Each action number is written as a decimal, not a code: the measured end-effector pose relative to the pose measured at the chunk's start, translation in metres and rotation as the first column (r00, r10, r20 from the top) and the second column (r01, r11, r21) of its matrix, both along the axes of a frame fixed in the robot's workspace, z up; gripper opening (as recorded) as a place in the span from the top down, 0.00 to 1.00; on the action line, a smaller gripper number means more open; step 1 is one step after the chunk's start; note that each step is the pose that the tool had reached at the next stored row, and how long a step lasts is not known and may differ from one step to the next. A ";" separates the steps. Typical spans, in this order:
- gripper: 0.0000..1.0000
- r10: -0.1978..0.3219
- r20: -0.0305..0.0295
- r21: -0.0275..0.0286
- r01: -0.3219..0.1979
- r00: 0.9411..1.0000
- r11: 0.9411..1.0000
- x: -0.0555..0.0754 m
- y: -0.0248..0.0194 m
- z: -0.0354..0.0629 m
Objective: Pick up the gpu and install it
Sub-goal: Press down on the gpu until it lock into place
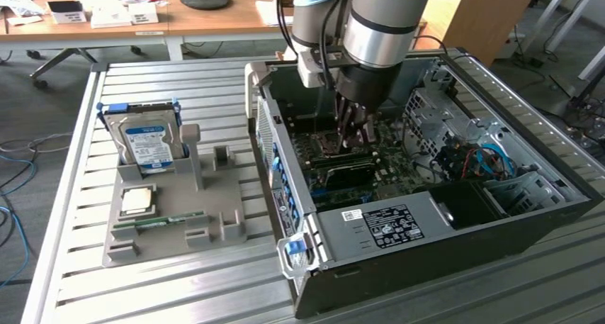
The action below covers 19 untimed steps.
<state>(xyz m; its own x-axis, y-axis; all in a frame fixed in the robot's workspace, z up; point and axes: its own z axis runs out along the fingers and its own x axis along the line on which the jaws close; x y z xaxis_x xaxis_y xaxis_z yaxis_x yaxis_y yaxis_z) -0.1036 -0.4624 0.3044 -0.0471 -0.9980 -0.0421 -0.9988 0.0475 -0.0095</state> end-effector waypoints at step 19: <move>0.89 0.000 0.000 0.000 0.000 1.000 1.000 0.008 0.0044 -0.0166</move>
<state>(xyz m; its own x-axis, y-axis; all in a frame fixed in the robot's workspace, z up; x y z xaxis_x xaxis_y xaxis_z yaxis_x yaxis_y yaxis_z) -0.0955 -0.4580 0.2878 -0.0471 -0.9980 -0.0420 -0.9988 0.0475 -0.0094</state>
